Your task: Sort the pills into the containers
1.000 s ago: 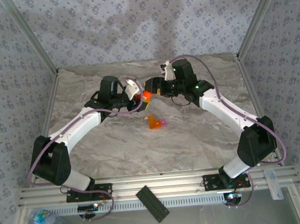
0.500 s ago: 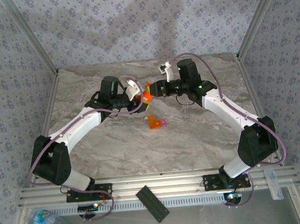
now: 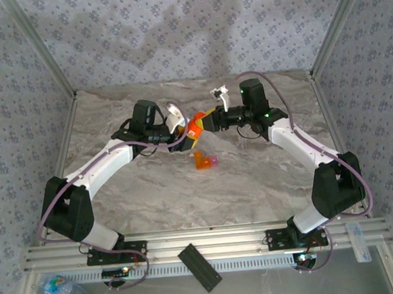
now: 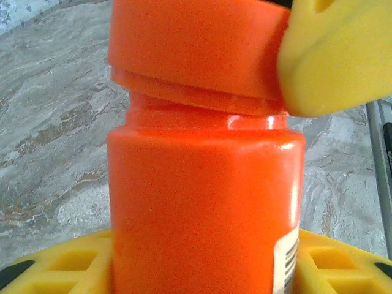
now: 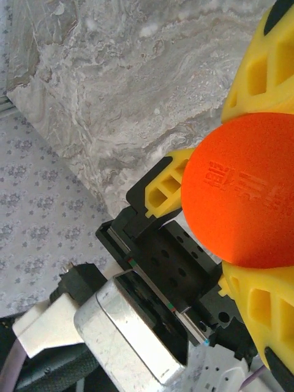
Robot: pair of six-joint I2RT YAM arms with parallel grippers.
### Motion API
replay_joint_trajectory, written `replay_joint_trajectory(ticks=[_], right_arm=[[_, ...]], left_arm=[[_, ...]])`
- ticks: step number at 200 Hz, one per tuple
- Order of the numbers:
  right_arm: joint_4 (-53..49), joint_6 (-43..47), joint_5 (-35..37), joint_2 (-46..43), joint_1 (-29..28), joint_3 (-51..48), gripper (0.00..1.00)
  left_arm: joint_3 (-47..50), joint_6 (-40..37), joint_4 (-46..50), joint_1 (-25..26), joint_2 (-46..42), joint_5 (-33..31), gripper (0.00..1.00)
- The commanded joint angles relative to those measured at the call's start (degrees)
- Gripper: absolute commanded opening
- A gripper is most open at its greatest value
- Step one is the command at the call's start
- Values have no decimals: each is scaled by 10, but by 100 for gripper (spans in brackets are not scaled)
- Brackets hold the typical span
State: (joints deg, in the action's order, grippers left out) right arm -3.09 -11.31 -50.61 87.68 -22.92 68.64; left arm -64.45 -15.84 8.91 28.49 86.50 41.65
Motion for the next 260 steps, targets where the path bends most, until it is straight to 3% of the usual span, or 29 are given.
replay_joint_trajectory(ticks=[1,53,77,117,160,189,231,260], right_arm=[[35,-71,13,17,13,-28,38],[193,-271,11,30,23,-51,36],[234,-311,-1,36,23,-50,35],[204,-253,-9,16,23,-47,35],[45,-23,12,-30,14,-28,36],[-27,50,30,-38,13,-8,36],[-4,13,28,-29,10,5,32],[131,-109,6,-26,24,-42,31]], left_arm=[[-12,3,-57,-3,-10,13,0],[21,3,-100,-3,-27,-24,0],[31,4,-113,-3,-35,-34,0],[35,3,-115,-4,-42,-36,0],[29,-1,-103,-4,-40,-22,0],[29,-2,-100,-4,-40,-17,0],[30,3,-108,-4,-41,-22,0],[30,4,-110,-4,-40,-24,0]])
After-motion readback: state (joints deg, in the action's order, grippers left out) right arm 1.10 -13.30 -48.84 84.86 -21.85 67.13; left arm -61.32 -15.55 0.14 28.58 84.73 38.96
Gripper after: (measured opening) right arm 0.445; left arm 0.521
